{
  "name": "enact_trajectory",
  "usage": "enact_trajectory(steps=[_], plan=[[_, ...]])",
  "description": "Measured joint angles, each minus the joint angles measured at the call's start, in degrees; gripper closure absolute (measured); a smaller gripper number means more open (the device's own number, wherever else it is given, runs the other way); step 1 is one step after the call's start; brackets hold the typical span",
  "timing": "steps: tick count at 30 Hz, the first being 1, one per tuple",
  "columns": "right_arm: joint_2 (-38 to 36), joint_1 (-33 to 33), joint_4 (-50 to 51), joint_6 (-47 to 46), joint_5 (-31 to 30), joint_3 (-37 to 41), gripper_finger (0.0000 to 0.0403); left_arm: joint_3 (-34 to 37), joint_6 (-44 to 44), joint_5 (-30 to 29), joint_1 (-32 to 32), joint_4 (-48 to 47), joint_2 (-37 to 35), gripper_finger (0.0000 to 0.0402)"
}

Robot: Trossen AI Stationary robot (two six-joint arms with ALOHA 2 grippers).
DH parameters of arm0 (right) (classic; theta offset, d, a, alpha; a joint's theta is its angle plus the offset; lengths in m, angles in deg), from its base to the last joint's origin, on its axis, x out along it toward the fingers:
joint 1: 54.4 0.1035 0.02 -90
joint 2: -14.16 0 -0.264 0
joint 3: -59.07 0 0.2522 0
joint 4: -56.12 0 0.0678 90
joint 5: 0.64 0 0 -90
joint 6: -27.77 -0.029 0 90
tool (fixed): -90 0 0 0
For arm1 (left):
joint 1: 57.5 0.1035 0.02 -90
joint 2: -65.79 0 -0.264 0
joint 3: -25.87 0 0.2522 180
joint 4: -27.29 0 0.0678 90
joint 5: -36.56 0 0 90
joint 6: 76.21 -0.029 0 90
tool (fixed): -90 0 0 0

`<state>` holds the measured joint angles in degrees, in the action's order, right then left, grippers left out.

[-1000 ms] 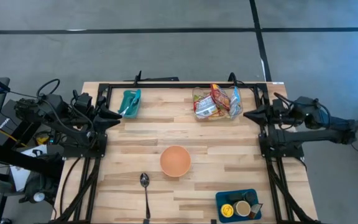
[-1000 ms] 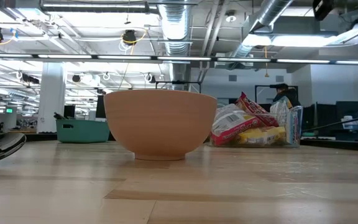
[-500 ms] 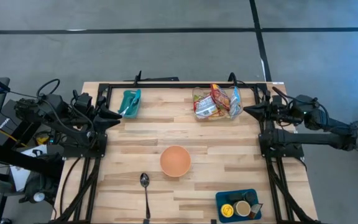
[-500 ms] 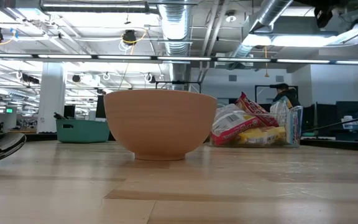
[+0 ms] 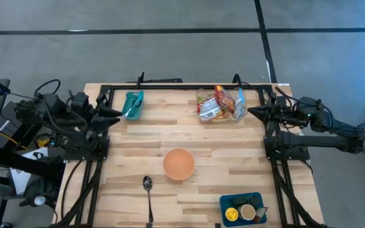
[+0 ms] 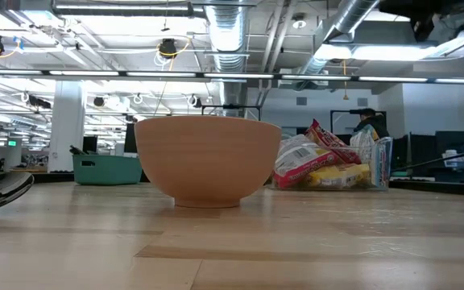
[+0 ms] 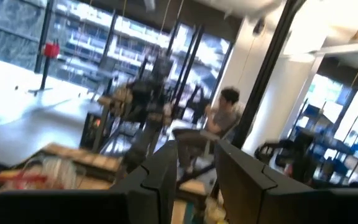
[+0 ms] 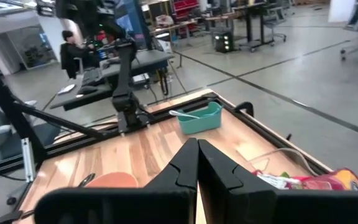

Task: Pick & Place Food Item
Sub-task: Put the black spoon into the light green bin

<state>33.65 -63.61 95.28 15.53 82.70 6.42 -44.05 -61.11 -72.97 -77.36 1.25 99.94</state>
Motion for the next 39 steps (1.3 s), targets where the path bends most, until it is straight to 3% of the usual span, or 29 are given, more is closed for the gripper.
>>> enact_trajectory(steps=[10, 16, 27, 34, 39], plan=[[0.00, 0.00, 0.15, 0.05, -0.90, 0.00, 0.0403, 0.00, 0.25, 0.02, 0.01, 16.74, 1.64, 0.0298], [-0.02, 0.02, 0.32, 0.19, -0.90, 0.00, 0.0403, 0.00, 0.19, -0.99, 0.02, 22.13, 2.95, 0.0298], [-0.02, 0.02, 0.82, 0.19, -0.89, 0.00, 0.0403, 0.00, 2.08, -1.62, -0.02, 28.78, 13.28, 0.0298], [-0.02, 0.02, 0.85, 0.19, -0.88, 0.00, 0.0403, 0.00, 11.65, 4.15, -0.09, 27.94, 21.13, 0.0298], [-0.02, 0.02, 0.87, 0.17, -0.88, 0.00, 0.0403, 0.00, 24.63, 5.03, -0.11, 26.09, 25.81, 0.0298]])
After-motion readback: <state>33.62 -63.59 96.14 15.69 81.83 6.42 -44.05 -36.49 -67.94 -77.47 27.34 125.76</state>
